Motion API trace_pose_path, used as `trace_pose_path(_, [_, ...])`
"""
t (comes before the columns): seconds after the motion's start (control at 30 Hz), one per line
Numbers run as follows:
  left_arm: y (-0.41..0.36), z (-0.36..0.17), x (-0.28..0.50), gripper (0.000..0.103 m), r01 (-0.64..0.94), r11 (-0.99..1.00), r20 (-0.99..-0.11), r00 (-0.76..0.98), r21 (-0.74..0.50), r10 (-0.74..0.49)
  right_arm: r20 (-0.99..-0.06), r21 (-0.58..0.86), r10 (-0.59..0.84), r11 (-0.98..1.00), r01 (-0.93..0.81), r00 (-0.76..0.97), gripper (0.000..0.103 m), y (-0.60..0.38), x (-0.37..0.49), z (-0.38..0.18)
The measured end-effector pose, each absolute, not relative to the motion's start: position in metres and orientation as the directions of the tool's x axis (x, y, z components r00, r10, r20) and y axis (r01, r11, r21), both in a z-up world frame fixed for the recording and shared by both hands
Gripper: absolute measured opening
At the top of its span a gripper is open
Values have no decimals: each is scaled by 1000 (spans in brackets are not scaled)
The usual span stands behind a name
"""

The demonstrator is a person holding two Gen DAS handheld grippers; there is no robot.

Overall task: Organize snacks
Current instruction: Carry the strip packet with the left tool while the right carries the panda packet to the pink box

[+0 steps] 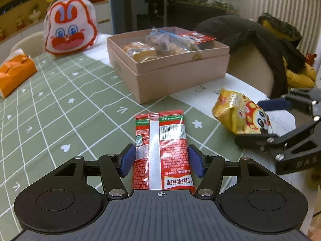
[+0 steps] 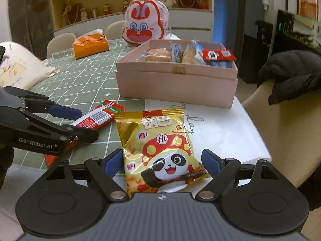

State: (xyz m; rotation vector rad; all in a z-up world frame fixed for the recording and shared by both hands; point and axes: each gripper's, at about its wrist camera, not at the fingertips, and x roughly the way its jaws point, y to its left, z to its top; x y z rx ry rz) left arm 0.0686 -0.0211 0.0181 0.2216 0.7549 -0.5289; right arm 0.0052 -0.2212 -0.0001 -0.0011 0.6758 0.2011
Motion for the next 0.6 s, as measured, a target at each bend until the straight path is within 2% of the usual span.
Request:
trace_pose_path(0.13, [-16, 17, 65, 61, 533, 846, -686, 615, -2, -389, -604, -4, 169, 976, -216, 779, 86, -219, -7, 13])
trace_pose_path(0.33, [-9, 20, 58, 59, 524, 851, -686, 607, -34, -401, -620, -29, 181, 967, -252, 763, 86, -212, -1, 23])
trace_pose_path(0.53, [-10, 19, 56, 59, 524, 851, -683, 610, -32, -401, -693, -34, 165, 965, -260, 702, 86, -208, 31, 8])
trace_pose_path(0.6, [-11, 19, 56, 59, 525, 851, -685, 611, -23, -396, -710, 26, 197, 967, -254, 677, 83, -214, 36, 6])
